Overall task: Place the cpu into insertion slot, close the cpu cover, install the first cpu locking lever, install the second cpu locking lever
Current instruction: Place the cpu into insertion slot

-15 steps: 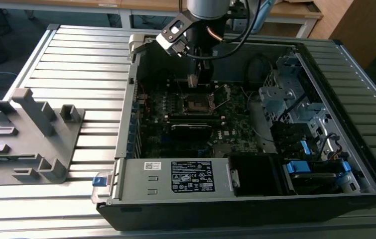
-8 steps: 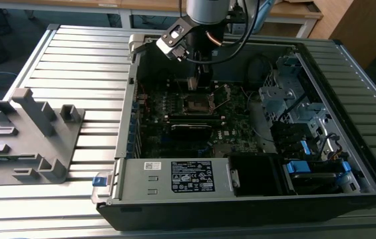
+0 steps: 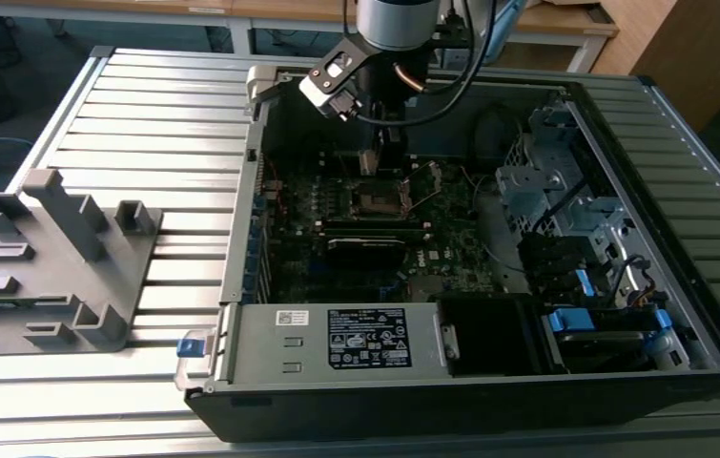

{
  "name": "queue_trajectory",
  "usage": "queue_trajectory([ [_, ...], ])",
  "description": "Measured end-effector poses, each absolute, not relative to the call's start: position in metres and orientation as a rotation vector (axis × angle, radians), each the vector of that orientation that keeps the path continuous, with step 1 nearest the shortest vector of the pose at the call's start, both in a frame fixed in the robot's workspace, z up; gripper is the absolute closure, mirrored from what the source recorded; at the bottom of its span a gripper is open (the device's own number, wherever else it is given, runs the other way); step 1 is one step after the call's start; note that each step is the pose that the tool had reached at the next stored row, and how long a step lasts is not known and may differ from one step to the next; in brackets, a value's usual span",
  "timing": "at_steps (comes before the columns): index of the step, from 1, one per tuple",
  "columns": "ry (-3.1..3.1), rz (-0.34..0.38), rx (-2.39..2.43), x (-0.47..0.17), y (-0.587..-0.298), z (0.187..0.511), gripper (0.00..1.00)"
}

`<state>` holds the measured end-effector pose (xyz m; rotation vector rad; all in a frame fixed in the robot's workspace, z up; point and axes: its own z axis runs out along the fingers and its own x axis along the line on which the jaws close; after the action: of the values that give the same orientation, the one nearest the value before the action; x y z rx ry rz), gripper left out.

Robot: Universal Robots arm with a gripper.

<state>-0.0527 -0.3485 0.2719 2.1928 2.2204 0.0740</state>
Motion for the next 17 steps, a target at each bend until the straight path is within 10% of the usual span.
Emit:
queue_trajectory([
  [17,2.220,0.074,2.193,-0.0527,-0.3486,0.2652,0.46],
])
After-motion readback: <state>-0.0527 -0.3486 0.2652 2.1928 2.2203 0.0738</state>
